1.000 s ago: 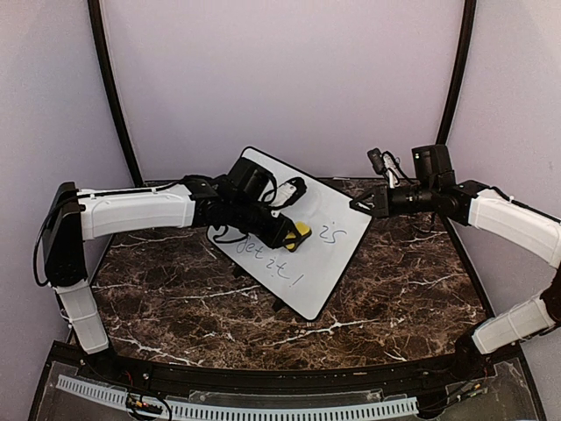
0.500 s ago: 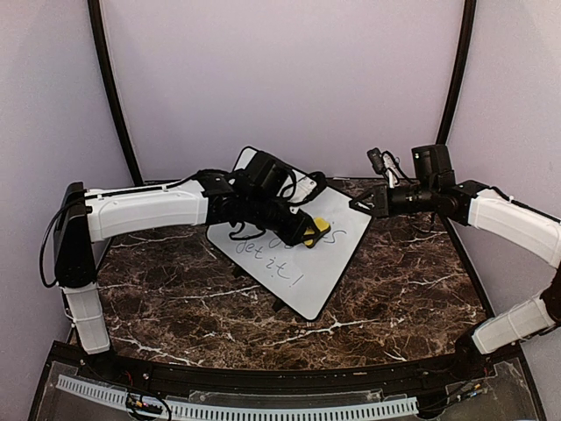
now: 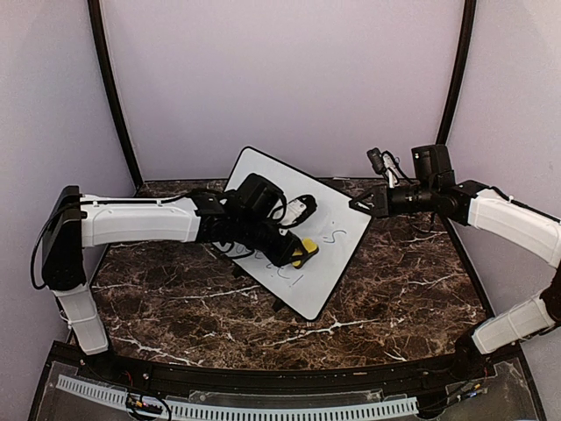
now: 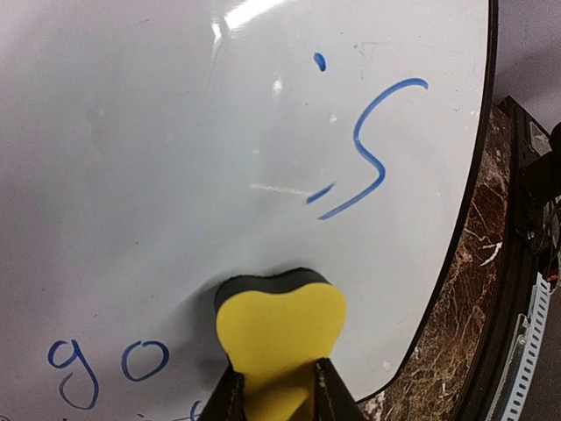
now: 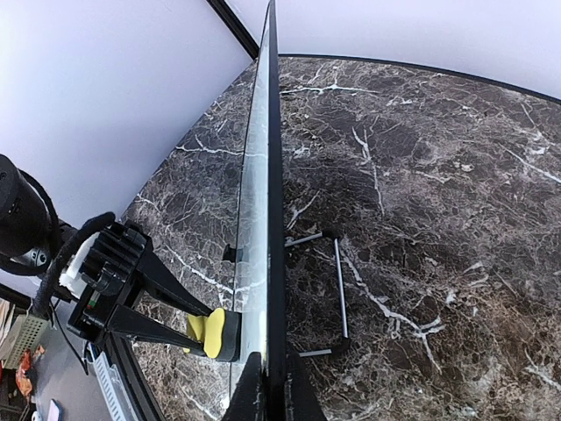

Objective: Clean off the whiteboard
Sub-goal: Erase the center of the whiteboard.

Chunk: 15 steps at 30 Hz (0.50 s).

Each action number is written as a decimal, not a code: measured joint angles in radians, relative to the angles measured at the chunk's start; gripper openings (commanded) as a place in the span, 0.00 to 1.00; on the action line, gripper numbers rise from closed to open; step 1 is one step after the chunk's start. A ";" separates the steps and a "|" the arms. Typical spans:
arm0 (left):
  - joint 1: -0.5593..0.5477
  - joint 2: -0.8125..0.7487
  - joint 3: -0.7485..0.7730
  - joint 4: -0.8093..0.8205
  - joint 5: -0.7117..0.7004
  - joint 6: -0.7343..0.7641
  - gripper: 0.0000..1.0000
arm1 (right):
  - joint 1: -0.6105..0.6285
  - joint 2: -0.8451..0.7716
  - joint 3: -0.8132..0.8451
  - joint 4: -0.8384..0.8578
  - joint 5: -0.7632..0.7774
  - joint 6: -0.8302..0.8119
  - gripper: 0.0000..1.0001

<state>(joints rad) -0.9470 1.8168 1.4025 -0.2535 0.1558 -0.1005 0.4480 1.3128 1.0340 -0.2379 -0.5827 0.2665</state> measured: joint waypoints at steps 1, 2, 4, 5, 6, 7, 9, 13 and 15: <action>0.000 -0.001 -0.002 0.002 0.000 -0.001 0.11 | 0.000 0.000 0.000 0.000 0.000 0.000 0.00; 0.000 -0.001 -0.002 0.003 0.000 -0.001 0.11 | 0.000 0.001 0.000 0.001 0.000 0.000 0.00; 0.000 0.000 0.003 -0.002 0.000 -0.001 0.11 | 0.000 0.001 0.000 0.003 0.000 0.000 0.00; 0.000 0.003 0.016 -0.014 0.000 -0.001 0.11 | 0.000 0.001 0.000 0.004 0.000 0.000 0.00; 0.000 0.011 0.032 -0.029 0.000 0.000 0.11 | 0.000 0.001 0.000 0.005 0.000 0.000 0.00; 0.000 0.018 0.049 -0.044 0.000 0.000 0.11 | 0.000 0.001 0.000 0.005 0.001 0.000 0.00; -0.001 0.040 0.101 -0.075 0.005 0.004 0.11 | 0.000 0.001 0.000 0.004 0.006 0.000 0.00; -0.005 0.077 0.209 -0.095 0.003 0.016 0.11 | 0.000 0.001 0.000 0.005 0.004 0.000 0.00; -0.005 0.088 0.247 -0.090 -0.003 0.023 0.11 | 0.000 0.001 0.000 0.005 0.002 0.000 0.00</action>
<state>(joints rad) -0.9520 1.9049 1.6497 -0.3439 0.1524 -0.0780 0.4480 1.3140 1.0340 -0.2325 -0.5812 0.2665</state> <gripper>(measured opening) 0.234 0.036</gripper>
